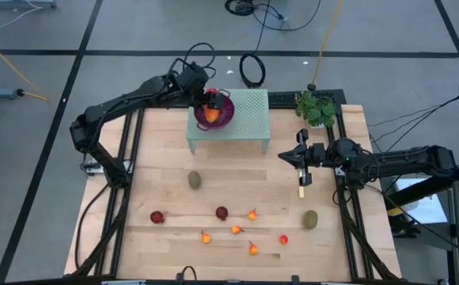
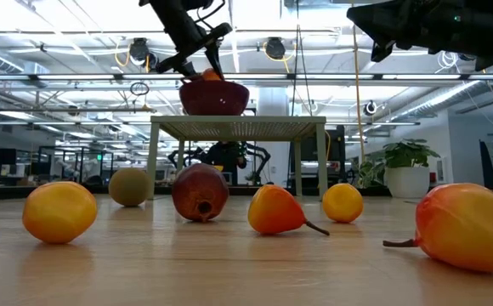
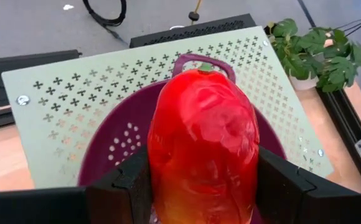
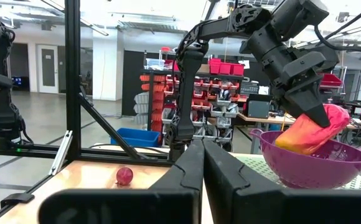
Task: Pick & Place Fruit
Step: Put the mango into the violet strainer bowl on the shelf
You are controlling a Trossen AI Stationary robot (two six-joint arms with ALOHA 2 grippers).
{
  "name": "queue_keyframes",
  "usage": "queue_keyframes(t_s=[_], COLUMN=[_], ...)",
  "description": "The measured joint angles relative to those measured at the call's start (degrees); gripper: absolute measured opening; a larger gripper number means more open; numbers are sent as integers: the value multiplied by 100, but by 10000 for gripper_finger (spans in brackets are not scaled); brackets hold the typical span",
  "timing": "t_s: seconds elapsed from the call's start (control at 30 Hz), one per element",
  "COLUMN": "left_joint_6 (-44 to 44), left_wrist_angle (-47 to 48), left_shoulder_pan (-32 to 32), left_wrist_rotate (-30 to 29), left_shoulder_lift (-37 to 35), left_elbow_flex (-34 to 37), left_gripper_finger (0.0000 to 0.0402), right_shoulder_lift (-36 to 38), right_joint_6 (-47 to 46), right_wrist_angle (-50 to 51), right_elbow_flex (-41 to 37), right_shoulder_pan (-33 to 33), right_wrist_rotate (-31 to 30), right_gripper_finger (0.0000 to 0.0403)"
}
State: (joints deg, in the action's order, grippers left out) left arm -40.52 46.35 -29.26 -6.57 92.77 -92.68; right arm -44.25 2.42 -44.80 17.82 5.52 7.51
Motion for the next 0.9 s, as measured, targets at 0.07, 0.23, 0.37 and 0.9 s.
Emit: queue_keyframes(t_s=[0.07,0.23,0.37,0.9], left_joint_6=[4,5,15,-30], left_wrist_angle=[3,11,20,17], left_shoulder_pan=[2,2,7,138], left_wrist_rotate=[-2,2,0,14], left_shoulder_lift=[0,0,0,324], left_elbow_flex=[0,0,2,11], left_gripper_finger=[207,207,207,207], right_shoulder_lift=[0,0,0,-2], right_joint_6=[-2,-20,-20,-22], right_wrist_angle=[-2,-1,0,-5], right_elbow_flex=[0,0,0,0], right_shoulder_pan=[0,0,-1,-2], right_wrist_rotate=[0,1,1,10], right_gripper_finger=[1,1,1,1])
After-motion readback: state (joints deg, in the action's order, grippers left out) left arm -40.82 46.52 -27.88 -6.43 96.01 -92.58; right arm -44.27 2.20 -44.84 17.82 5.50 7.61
